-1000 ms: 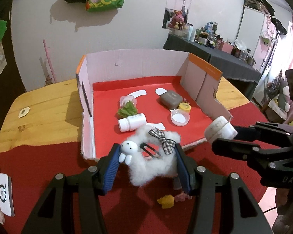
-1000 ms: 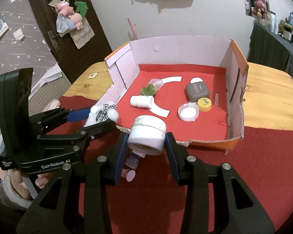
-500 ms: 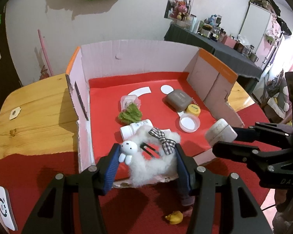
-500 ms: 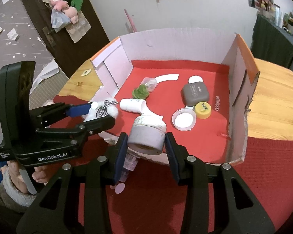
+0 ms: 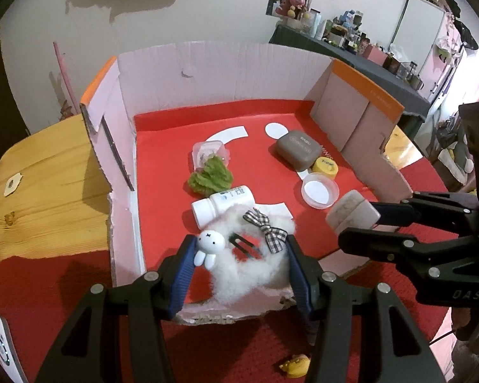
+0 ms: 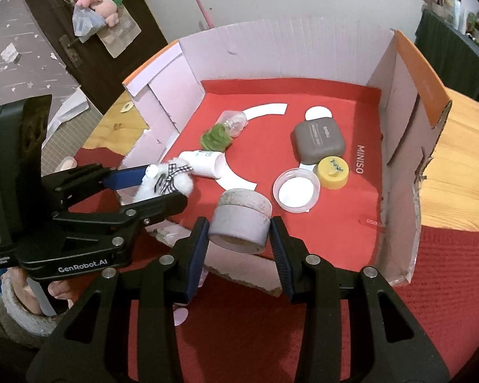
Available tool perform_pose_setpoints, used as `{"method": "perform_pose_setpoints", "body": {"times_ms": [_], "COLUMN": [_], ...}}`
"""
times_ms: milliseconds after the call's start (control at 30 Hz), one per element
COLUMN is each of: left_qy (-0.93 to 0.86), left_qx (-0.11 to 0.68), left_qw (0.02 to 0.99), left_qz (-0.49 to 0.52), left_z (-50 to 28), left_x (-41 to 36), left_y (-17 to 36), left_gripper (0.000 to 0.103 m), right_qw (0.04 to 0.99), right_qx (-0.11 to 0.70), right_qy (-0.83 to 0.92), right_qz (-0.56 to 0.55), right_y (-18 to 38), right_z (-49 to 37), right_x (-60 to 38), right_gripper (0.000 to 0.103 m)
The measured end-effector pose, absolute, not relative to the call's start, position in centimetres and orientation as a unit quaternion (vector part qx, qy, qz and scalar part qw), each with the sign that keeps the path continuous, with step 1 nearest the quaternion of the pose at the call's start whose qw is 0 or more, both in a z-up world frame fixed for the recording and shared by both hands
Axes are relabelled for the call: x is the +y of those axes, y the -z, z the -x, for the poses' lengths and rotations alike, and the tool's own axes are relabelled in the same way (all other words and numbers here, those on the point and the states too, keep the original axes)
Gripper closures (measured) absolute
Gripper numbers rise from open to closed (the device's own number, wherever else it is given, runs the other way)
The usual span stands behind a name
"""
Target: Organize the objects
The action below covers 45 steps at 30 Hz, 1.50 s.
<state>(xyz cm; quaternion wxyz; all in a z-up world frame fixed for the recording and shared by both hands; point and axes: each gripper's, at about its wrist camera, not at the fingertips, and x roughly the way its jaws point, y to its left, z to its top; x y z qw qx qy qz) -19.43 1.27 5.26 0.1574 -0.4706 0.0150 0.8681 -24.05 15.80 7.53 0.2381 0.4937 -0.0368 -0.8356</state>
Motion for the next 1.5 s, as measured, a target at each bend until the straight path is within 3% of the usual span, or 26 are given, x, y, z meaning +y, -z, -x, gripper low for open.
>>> {"method": "perform_pose_setpoints", "body": {"times_ms": [1500], "left_qy": [-0.869], "left_qx": [0.025], "left_qw": [0.136], "left_qz": [0.475], "left_z": [23.2], "left_x": [2.3], "left_y": [-3.2], "left_gripper": [0.051], "right_qw": [0.207], "right_qx": [-0.016], "right_qy": [0.835], "right_qz": [-0.509], "right_y": [-5.0], "right_z": [27.8], "right_x": [16.4], "right_gripper": [0.066]}}
